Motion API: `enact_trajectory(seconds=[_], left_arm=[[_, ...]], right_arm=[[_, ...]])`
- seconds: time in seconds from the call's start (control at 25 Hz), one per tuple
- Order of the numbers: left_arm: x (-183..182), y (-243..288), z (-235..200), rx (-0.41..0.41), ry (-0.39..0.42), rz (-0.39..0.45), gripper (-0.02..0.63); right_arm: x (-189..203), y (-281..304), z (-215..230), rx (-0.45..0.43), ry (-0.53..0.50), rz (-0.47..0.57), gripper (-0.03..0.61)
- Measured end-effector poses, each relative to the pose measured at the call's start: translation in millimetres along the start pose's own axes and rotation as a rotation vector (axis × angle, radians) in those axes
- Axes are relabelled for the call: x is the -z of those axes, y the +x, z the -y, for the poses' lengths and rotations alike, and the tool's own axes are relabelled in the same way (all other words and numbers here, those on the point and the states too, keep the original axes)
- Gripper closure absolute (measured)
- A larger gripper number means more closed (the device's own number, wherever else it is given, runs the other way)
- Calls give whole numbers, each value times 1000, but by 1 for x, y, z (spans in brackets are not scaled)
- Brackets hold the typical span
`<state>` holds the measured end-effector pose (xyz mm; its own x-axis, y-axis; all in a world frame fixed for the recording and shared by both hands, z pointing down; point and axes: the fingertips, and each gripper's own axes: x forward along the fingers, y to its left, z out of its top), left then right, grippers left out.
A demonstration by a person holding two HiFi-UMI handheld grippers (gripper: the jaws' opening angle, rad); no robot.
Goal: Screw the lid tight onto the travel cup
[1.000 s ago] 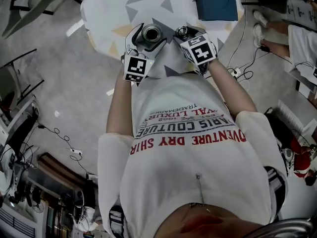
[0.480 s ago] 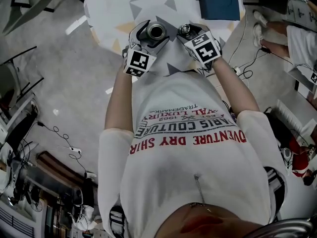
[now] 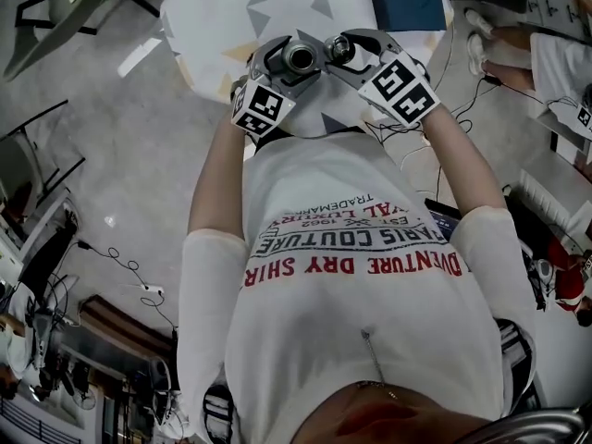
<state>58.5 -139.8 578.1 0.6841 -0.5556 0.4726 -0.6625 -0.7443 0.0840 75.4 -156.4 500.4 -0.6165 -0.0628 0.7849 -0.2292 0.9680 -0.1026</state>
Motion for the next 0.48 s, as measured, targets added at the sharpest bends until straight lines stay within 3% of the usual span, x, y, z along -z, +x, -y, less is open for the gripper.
enact_trajectory(seconds=[0.24, 0.48], left_arm=[[-1, 1, 1, 44, 12, 4, 227], [0, 2, 2, 85, 23, 2, 225]], right_arm=[[-41, -3, -32, -83, -174, 0, 321], [-46, 14, -51, -169, -316, -66, 321]])
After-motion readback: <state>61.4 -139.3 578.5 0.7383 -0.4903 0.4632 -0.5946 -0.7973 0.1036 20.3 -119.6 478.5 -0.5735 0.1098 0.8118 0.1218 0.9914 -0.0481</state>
